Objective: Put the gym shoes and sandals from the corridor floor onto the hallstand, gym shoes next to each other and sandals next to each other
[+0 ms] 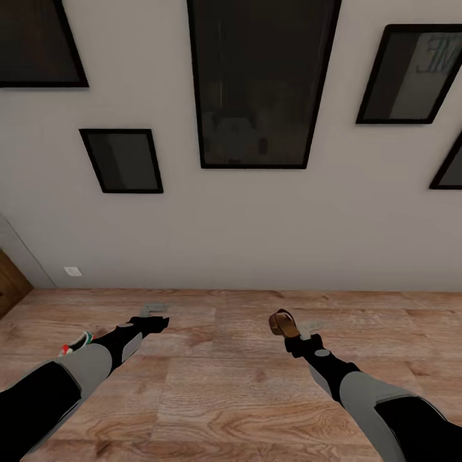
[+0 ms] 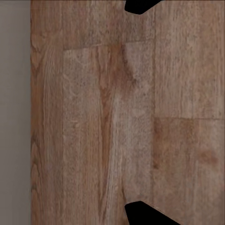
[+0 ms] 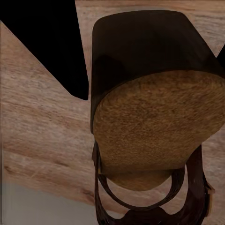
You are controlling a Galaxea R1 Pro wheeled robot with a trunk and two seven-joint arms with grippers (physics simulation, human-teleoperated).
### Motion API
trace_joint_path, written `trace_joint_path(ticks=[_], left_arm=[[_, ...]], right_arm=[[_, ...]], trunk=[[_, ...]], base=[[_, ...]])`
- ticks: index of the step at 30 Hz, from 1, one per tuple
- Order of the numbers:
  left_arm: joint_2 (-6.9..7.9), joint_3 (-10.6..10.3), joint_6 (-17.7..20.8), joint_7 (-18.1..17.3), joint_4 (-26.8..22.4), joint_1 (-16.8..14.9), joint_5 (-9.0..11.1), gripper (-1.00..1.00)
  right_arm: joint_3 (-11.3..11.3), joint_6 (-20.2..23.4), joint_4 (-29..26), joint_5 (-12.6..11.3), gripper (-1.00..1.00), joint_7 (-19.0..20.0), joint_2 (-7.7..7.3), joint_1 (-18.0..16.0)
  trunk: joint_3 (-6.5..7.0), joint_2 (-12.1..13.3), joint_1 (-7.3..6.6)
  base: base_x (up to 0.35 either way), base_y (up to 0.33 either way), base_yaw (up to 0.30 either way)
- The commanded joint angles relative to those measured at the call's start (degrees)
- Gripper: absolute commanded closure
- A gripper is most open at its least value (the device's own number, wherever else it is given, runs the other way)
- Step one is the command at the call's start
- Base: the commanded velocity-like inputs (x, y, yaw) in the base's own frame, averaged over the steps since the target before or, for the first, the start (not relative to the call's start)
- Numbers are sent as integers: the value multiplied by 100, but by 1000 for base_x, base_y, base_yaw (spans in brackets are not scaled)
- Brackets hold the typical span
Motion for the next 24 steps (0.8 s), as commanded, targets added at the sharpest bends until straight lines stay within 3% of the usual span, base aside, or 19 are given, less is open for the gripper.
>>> trace_joint_path(ticks=[1,6,24], left_arm=[[6,1,1,-81,1,0,-20,-100],[102,4,3,-349,4,0,-73,-100],[194,5,-4,-489,5,1,-99,-100]], right_arm=[[9,1,4,-18,100,-72,-2,0],[7,0,18,-37,100,-316,-12,1],[12,1,117,-46,100,-435,-18,3]], trunk=[[0,0,0],[0,0,0],[0,0,0]], base=[[-9,350,0],[-5,350,0],[79,350,0]])
